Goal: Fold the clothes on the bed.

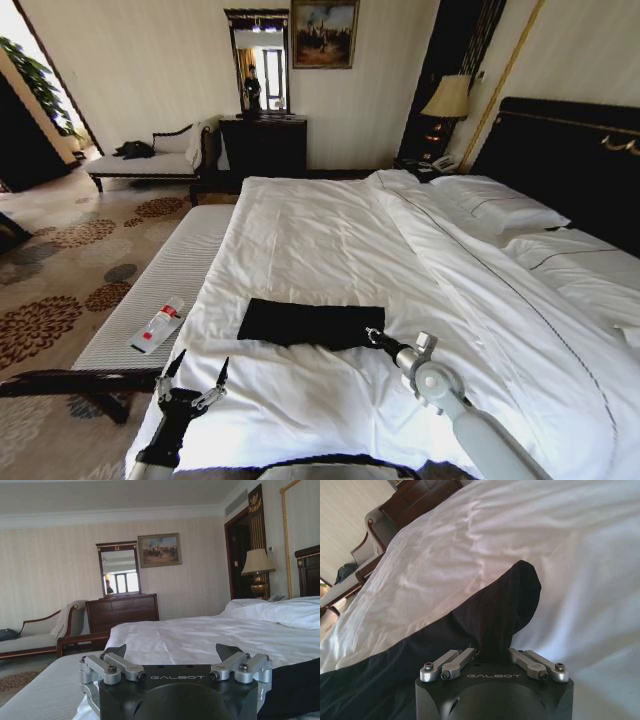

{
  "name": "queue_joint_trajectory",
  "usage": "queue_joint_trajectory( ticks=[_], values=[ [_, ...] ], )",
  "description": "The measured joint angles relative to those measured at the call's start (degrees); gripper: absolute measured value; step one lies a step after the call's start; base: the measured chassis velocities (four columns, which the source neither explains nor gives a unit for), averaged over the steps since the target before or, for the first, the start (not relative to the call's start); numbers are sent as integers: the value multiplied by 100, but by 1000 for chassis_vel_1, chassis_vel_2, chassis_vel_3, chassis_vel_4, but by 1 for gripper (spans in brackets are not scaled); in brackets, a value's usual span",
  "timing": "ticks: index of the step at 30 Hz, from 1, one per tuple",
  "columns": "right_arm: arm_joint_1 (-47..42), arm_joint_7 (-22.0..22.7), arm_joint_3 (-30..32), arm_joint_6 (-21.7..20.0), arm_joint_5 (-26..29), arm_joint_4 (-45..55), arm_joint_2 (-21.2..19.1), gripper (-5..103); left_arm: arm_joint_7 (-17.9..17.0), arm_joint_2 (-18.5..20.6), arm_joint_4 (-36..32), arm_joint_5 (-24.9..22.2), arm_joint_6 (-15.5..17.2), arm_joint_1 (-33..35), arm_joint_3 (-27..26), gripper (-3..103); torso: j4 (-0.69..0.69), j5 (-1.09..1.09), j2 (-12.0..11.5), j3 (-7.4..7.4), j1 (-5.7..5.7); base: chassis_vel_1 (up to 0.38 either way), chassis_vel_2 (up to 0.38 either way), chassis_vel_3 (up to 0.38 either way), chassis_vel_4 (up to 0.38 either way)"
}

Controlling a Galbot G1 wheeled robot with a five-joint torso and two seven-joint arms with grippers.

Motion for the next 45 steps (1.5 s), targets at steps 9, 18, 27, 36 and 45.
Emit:
queue_joint_trajectory(
  ticks=[9,18,27,36,45],
  values=[
    [-393,-105,1051,-98,-143,-80,-710,9,0,0,0,0,0,0,0,100,0,0,0,0,0,0,0,0,0],
    [-503,23,1328,-209,-280,-210,-1114,9,1,0,0,0,0,0,0,100,-1,0,0,0,0,0,0,0,0],
    [161,737,484,-410,74,811,-950,9,0,0,0,0,0,0,0,100,0,-1,0,0,0,0,0,0,0],
    [1081,1106,-991,-573,197,1252,-592,9,1,0,0,0,0,0,0,100,1,-1,0,0,0,0,0,0,0],
    [1913,1035,-2246,-570,-90,460,-386,9,0,0,0,0,0,0,0,100,0,-2,0,0,0,0,0,0,0]
  ],
)
